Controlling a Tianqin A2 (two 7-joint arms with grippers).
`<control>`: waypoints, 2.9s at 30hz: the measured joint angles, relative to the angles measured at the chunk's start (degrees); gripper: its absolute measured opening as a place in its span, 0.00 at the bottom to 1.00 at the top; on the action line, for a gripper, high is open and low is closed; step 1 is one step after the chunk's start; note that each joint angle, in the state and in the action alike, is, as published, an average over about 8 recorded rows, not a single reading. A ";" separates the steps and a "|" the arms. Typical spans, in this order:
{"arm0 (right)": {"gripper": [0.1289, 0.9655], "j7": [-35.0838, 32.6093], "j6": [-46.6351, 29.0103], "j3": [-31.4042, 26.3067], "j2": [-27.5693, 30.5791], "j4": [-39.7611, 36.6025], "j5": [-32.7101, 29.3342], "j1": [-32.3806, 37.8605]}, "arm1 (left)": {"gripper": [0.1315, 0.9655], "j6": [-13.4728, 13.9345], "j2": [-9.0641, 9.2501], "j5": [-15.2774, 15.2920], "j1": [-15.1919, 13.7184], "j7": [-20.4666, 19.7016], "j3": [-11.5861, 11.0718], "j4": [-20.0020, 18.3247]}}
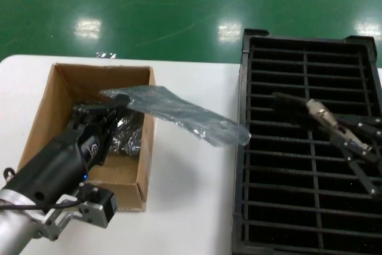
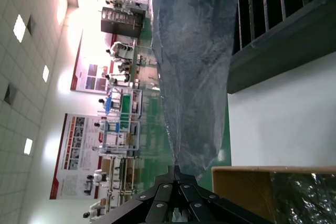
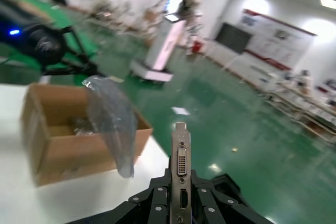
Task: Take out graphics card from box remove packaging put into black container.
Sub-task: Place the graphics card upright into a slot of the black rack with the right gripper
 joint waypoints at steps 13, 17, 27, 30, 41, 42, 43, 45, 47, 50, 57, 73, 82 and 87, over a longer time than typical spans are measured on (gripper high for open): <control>0.08 11.80 -24.29 -15.64 10.77 -5.08 -8.84 28.44 | 0.01 0.00 0.00 0.00 0.00 0.00 0.00 0.00; 0.08 13.14 -32.97 -20.32 9.46 -6.33 -10.83 36.59 | 0.01 0.00 0.00 0.00 0.00 0.00 0.00 0.00; 0.08 23.11 -49.38 -29.61 0.90 -5.82 -17.24 54.09 | 0.01 0.00 0.00 0.01 0.00 -0.01 0.00 0.00; 0.08 26.68 -52.68 -31.73 -1.98 -6.00 -18.99 57.55 | 0.01 0.00 0.00 0.01 0.00 -0.01 0.00 0.00; 0.08 34.37 -58.15 -36.10 -8.64 -8.61 -25.41 61.90 | 0.01 0.00 0.00 0.00 0.00 -0.01 0.00 0.00; 0.08 34.66 -58.32 -36.25 -8.94 -8.86 -25.89 61.93 | 0.01 0.00 0.00 0.00 0.00 -0.01 0.00 0.00; 0.08 34.91 -58.46 -36.36 -9.19 -9.10 -26.35 61.92 | 0.01 0.00 0.00 0.00 0.00 -0.01 0.00 0.00; 0.08 35.27 -58.65 -36.49 -9.56 -9.51 -27.15 61.76 | 0.01 0.00 0.00 0.00 0.00 -0.01 0.00 0.00; 0.08 35.47 -58.75 -36.51 -9.79 -9.81 -27.78 61.45 | 0.01 0.00 0.00 0.00 0.00 -0.01 0.00 0.00; 0.08 35.51 -58.83 -36.41 -10.00 -10.08 -28.49 60.85 | 0.01 0.00 0.00 0.00 0.00 -0.01 0.00 0.00; 0.08 34.90 -58.96 -35.95 -10.24 -10.48 -29.29 59.72 | 0.01 0.00 0.00 0.00 0.00 -0.01 0.00 0.00; 0.08 32.06 -58.84 -35.80 -11.89 -12.81 -31.10 59.41 | 0.01 0.00 0.00 0.00 0.00 -0.01 0.00 0.00; 0.08 30.50 -58.81 -36.14 -12.97 -14.14 -32.43 59.87 | 0.01 0.00 0.00 0.00 0.00 -0.01 0.00 0.00; 0.08 29.36 -58.58 -36.27 -13.39 -14.88 -33.41 59.89 | 0.01 0.00 0.00 0.00 0.00 -0.01 0.00 0.00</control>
